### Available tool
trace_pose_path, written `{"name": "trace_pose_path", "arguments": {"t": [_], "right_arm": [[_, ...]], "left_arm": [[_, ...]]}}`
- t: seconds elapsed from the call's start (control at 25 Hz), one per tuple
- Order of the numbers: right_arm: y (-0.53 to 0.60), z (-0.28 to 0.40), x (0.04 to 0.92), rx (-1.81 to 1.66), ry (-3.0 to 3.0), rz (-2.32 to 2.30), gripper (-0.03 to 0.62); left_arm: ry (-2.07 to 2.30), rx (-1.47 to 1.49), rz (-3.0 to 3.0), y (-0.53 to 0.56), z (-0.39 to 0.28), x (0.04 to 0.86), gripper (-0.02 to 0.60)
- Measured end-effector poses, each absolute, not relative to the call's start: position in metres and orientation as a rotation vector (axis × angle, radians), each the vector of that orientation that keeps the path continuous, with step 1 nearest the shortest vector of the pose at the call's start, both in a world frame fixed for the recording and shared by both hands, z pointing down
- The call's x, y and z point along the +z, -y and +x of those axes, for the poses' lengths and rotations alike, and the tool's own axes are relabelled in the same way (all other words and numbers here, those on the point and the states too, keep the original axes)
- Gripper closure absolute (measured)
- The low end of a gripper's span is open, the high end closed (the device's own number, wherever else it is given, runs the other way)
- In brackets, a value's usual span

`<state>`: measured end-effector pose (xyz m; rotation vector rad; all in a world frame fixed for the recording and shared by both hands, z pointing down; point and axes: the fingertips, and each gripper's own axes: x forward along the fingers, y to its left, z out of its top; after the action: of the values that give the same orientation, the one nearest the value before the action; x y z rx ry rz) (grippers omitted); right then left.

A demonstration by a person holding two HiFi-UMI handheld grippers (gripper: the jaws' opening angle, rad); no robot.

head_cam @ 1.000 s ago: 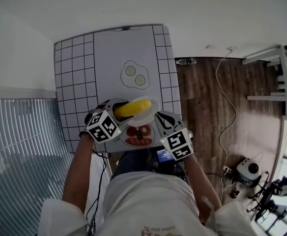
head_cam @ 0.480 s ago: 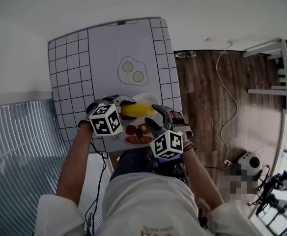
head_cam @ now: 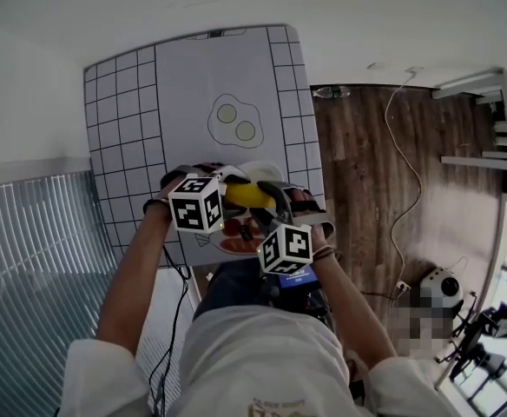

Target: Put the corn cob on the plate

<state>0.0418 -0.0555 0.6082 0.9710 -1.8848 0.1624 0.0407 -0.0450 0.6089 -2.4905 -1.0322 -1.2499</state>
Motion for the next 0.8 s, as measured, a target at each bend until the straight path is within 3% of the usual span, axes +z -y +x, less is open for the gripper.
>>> {"name": "trace_pose_path", "arguments": {"t": [0.8], "right_arm": [[0.057,0.056,0.616,0.455,1.831,1.116,0.349]], "left_arm": [[0.883,-1.137,-2.365,0.062,0.056,0.617,0.303]]}}
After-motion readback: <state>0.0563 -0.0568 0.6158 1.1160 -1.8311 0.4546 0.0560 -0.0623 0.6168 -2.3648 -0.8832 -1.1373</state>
